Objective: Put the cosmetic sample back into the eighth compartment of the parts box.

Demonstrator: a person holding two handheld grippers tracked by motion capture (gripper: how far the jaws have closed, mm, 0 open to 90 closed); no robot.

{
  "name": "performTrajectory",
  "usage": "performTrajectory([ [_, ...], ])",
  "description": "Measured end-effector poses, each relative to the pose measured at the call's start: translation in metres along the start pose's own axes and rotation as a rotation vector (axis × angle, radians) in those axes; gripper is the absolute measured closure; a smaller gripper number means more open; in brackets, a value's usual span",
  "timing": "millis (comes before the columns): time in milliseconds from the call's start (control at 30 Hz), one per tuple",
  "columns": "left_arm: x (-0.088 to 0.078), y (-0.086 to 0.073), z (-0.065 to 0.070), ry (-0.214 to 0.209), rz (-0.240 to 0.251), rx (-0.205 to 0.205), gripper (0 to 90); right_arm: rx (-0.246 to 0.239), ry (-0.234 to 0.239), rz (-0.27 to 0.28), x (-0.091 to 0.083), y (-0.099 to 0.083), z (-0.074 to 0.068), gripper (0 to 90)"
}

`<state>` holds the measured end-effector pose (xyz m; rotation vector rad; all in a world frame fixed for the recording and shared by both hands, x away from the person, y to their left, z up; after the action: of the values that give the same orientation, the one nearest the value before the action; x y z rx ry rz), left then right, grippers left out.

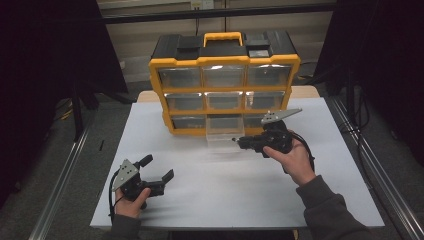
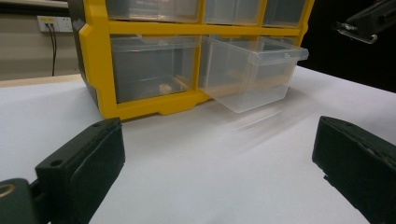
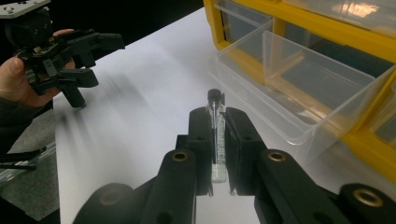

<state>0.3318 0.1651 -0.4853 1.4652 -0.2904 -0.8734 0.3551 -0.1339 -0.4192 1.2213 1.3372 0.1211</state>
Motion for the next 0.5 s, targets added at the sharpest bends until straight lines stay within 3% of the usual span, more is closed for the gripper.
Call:
performTrajectory([
  [33,0.0,0.0,0.0,0.0,0.0,0.001,2.6,-0.002,-0.001,0.003,0.0,0.001,0.0,81.6],
  [67,-0.002,-0.002,-0.001,-0.005,-0.029,0.041,2.6,-0.002,0.0,0.002,-0.001,0.002,0.0,81.5],
  [400,-0.001,-0.002,-0.002,-0.004,-0.028,0.037,2.6,-0.006,-0.01,0.003,-0.003,0.009,0.002,81.5],
  [500,-0.002,-0.003,-0.003,0.001,-0.04,0.053,2.6,-0.009,-0.012,0.003,-0.003,0.012,0.003,81.5],
])
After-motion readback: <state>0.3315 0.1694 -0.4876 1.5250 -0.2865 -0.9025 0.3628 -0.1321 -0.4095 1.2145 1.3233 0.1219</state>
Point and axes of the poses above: each handheld gripper's, and its own axes: x roughly forward along the jaws, y roughly out of its top, z roughly to its right, the point moved 8 cm from there along x, roughly forward along the jaws, and after that the axes turned 10 degrees about -z, right-handed, at the moved point
